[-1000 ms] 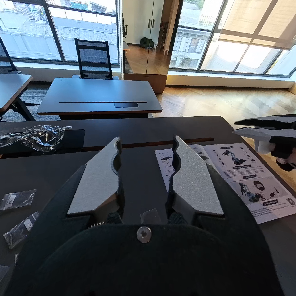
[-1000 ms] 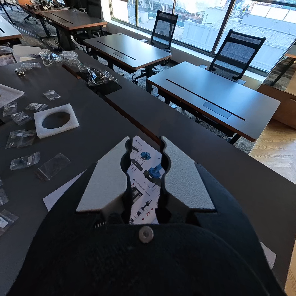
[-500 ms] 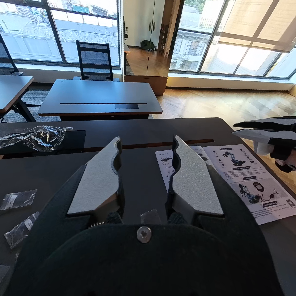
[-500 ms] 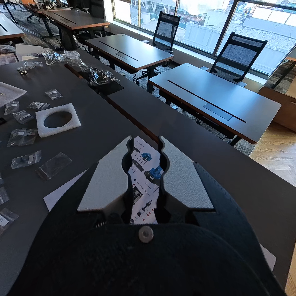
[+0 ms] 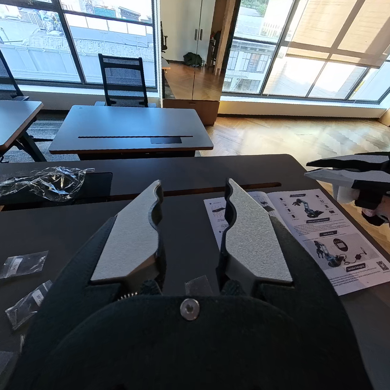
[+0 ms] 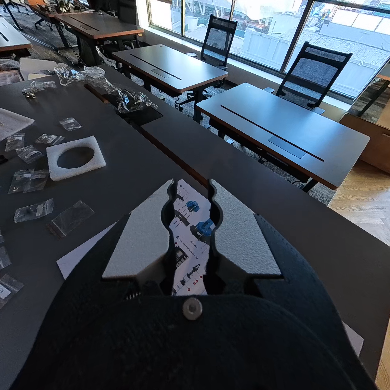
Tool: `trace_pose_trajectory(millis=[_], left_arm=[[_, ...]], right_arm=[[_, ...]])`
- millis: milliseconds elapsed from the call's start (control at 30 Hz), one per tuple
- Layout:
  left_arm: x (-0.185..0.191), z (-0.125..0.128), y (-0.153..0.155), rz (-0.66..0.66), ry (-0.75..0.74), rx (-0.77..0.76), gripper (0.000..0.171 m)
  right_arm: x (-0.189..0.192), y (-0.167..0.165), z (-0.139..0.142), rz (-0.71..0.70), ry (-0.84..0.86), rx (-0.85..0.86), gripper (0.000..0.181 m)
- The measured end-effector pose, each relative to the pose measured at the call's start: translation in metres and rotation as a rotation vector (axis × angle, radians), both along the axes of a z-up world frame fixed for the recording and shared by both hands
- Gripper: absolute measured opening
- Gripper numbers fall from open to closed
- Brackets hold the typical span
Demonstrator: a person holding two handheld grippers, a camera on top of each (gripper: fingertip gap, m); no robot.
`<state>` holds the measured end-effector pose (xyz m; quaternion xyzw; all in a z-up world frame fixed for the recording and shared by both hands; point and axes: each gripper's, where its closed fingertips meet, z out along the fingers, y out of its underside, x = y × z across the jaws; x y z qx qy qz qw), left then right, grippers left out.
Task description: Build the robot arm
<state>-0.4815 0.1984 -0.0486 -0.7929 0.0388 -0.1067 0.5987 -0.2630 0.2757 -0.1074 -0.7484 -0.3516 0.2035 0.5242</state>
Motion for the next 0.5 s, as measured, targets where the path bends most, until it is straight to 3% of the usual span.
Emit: trace_pose_trajectory(millis=[500], left_arm=[[0.0002, 0.0004, -0.0001, 0.0, 0.0, 0.002, 0.057]], right_arm=[[-0.0008, 0.0, -0.0016, 0.0, -0.006, -0.003, 0.026]])
